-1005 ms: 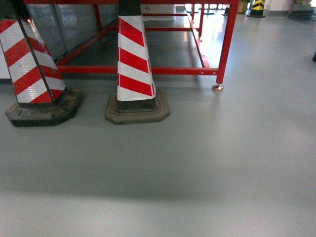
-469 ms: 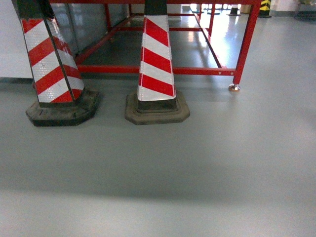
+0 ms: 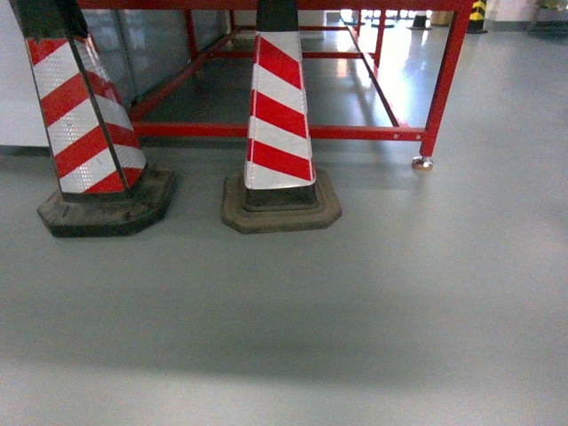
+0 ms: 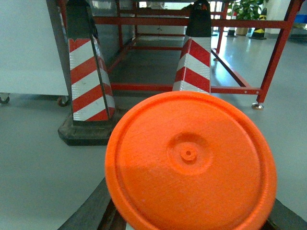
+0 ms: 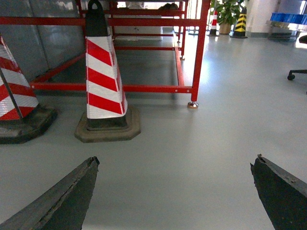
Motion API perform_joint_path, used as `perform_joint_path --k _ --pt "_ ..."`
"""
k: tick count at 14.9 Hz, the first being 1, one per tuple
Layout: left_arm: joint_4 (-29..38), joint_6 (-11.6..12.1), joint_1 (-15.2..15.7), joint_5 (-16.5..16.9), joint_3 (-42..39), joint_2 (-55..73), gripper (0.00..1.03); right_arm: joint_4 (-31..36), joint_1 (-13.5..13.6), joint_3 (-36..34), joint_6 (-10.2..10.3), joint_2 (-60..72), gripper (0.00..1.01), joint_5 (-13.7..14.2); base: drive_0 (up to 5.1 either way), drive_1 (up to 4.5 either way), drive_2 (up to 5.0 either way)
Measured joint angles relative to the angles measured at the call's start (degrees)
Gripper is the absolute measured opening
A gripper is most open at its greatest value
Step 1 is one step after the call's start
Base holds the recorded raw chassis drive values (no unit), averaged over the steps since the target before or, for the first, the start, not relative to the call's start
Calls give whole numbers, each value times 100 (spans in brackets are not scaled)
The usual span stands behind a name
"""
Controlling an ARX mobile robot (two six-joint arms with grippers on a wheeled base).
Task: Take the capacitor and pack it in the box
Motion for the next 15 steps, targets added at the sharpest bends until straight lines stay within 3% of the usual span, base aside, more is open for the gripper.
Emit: perform_joint_path --k 15 --pt "2 0 0 4 0 0 44 0 0 0 0 -2 98 11 -2 422 -426"
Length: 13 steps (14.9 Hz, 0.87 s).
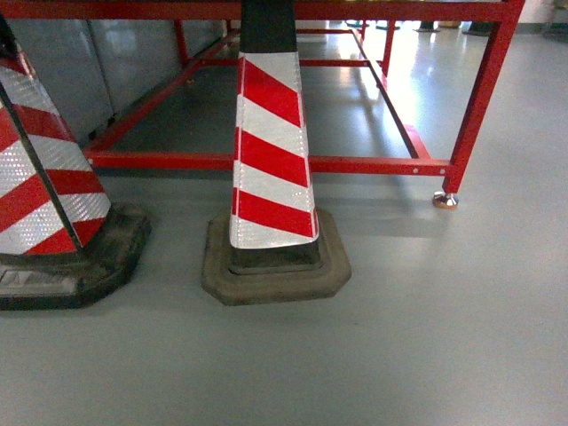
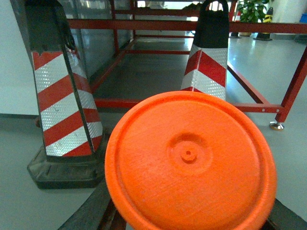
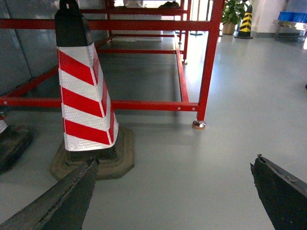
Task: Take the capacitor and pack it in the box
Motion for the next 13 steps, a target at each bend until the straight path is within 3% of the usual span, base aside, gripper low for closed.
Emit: perform_joint_path --k 13 --pt "-4 0 0 0 0 0 44 2 0 0 0 2 98 2 -6 420 -431"
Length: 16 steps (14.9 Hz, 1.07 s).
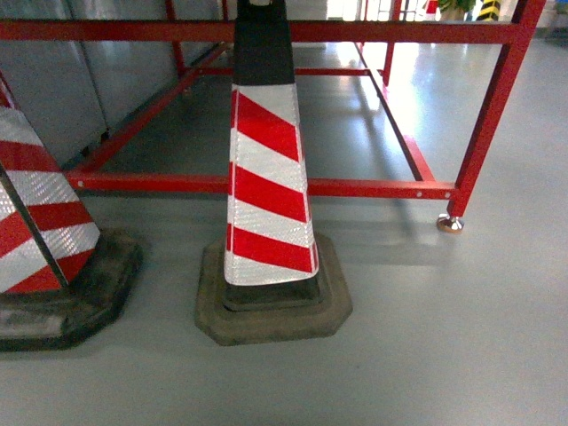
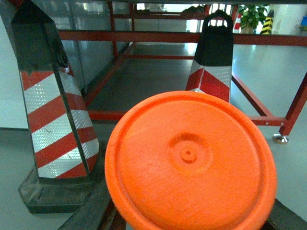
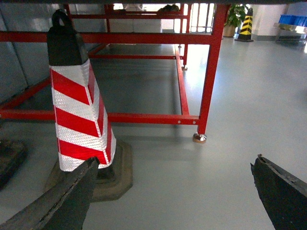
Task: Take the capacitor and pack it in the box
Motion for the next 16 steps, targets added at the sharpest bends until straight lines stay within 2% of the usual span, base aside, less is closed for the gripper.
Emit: perform_joint_path --k 7,16 --pt "-2 2 0 2 0 0 44 0 0 0 -7 -2 98 -7 -6 420 -432" --pt "-2 2 0 7 0 0 44 -4 0 0 -7 -2 98 -4 0 0 0"
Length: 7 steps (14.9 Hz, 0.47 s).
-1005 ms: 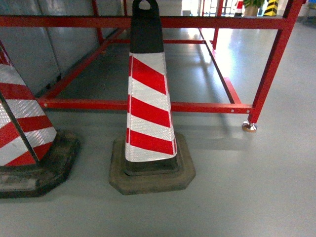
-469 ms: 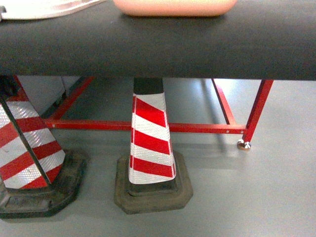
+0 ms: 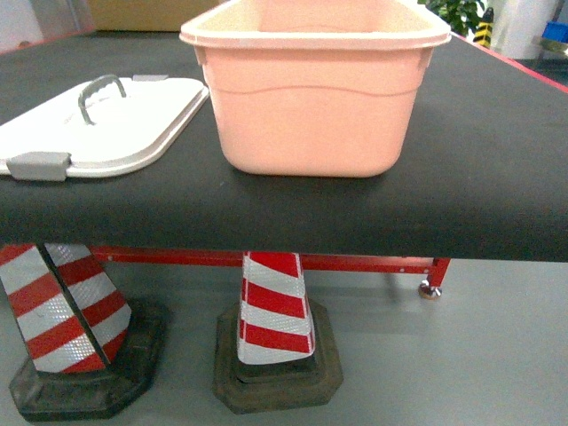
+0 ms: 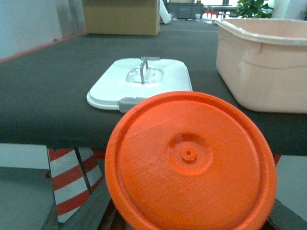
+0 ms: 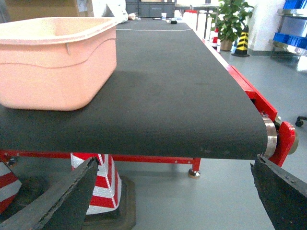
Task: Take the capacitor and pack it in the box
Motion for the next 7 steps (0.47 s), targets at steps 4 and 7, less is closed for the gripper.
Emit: perform_joint_path --k 4,7 --pt "4 2 0 -7 0 0 44 2 0 0 13 0 98 7 0 0 0" --pt "68 0 0 -11 2 0 44 48 0 0 7 0 98 4 0 0 0"
